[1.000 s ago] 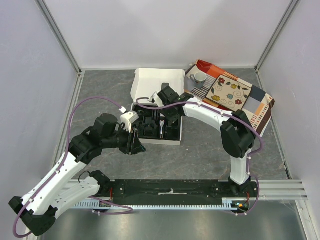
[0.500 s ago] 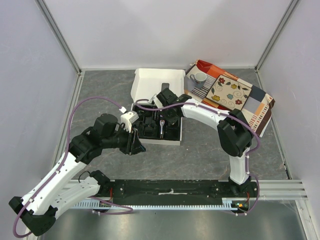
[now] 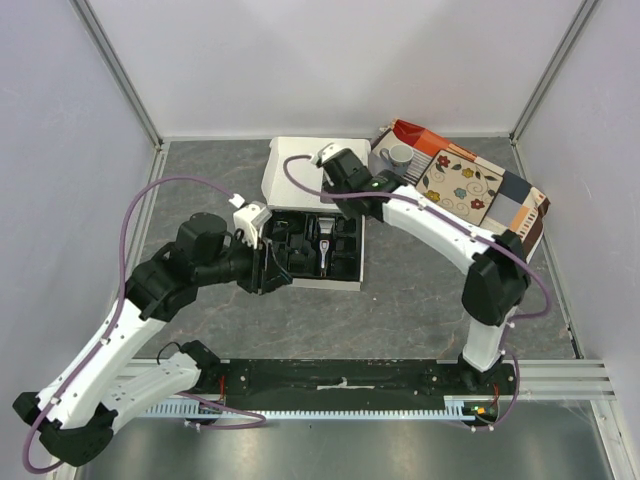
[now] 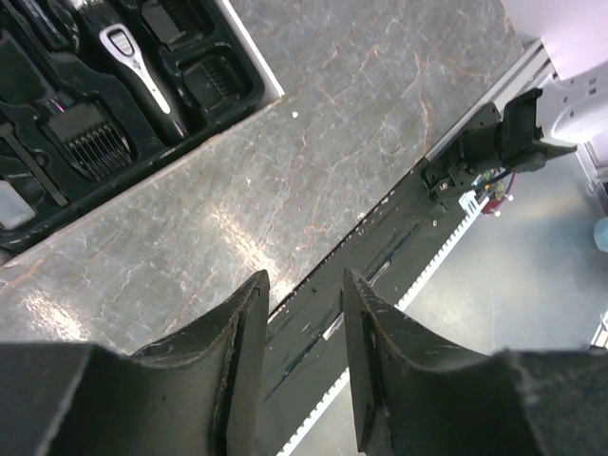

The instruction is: Sort the hair-cutting tools

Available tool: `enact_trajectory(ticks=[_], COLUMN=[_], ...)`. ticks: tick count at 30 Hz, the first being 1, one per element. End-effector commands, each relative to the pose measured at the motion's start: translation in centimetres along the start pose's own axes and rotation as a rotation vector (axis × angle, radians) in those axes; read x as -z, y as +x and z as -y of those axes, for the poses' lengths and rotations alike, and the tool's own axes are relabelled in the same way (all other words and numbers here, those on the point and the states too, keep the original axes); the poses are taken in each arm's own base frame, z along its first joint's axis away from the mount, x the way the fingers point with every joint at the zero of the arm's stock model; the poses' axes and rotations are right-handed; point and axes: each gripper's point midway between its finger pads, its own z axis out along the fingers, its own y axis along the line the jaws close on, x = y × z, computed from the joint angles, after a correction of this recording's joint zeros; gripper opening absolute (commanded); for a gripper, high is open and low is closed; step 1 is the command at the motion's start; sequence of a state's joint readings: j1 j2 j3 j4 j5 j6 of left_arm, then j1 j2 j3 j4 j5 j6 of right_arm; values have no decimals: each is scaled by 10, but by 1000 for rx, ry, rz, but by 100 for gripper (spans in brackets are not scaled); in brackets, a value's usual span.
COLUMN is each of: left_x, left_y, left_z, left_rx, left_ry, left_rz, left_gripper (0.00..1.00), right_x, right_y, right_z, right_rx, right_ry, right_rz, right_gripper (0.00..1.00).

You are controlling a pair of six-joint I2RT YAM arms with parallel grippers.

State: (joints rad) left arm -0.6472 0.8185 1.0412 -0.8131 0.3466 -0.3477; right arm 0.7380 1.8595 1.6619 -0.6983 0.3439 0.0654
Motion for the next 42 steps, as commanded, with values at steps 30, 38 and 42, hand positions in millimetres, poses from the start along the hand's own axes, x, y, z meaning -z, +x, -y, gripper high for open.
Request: enact_trajectory(ticks=[30,38,42], left_x=[-21,-28,-50], left_y=[-126,-127,-121], left_z=[-186,-264,-301], left_rx=[296,465,524], left_ry=[-413,-334,-298], left_rz=[275,328,303], left_gripper=[93,33,8], right_x=[68,11,-16], right_y=[98,109,98], right_z=[197,192,180], right_rx=[-885,-1044,-1094], right_ry=[235,113,7], right_rz=[127,153,162], right_gripper=[95,27,0])
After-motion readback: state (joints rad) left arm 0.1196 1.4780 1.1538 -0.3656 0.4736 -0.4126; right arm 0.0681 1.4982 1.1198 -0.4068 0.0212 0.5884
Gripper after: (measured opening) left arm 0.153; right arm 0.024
